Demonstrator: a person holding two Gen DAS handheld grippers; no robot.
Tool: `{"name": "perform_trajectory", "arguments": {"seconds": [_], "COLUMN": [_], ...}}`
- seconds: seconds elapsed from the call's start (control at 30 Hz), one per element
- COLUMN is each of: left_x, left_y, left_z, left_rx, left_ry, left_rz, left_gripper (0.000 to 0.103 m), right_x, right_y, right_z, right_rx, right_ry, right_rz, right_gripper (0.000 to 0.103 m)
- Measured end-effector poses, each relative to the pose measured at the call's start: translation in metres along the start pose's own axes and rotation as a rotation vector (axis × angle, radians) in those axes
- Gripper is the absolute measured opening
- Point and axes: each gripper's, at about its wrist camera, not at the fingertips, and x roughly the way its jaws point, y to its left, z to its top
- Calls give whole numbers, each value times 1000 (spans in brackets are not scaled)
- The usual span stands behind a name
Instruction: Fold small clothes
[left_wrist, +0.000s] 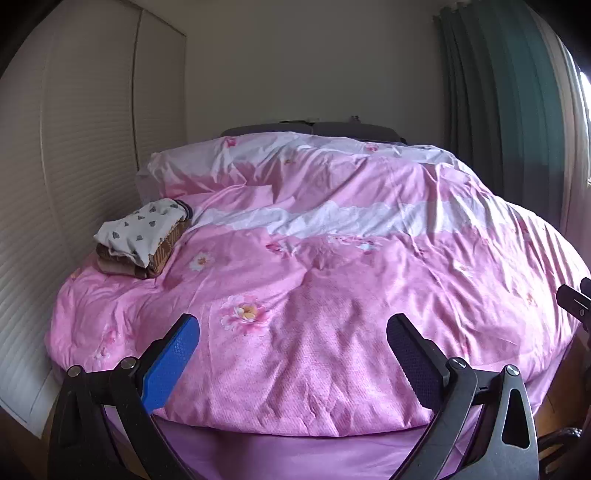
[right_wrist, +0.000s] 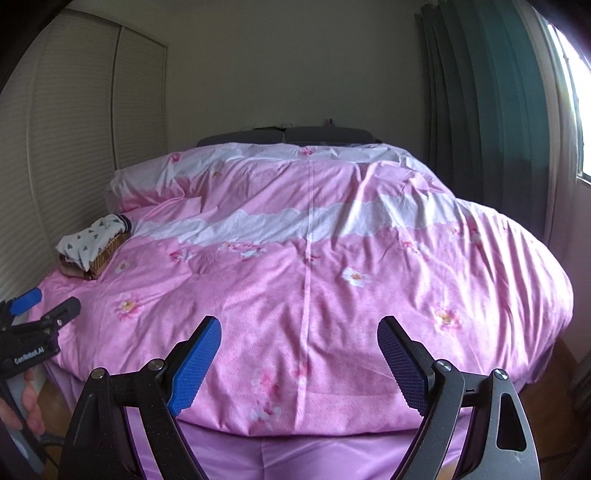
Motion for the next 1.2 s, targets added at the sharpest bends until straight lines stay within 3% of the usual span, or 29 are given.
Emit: {"name": "perform_trajectory", "arguments": {"seconds": [0.1,0.33,0.47,1.2], "left_x": [-12,-23,-24,-25], "left_y": [-2,-12,-9,-9], "left_z": [5,10,12,12], "left_rx": [28,73,47,48], "left_ry": [-36,-2,32,35], "left_rz": [28,21,15,23], "left_gripper": [103,103,103,103], "right_x": [-9,-14,-18,-19], "right_y": [-5,-6,-6,-6], "right_z": [-2,4,5,6], "right_rx": [13,21,36,31], "right_ry": [-16,0,16,14], "right_rz": [-10,-8,0,2], "right_gripper": [87,87,87,87]}}
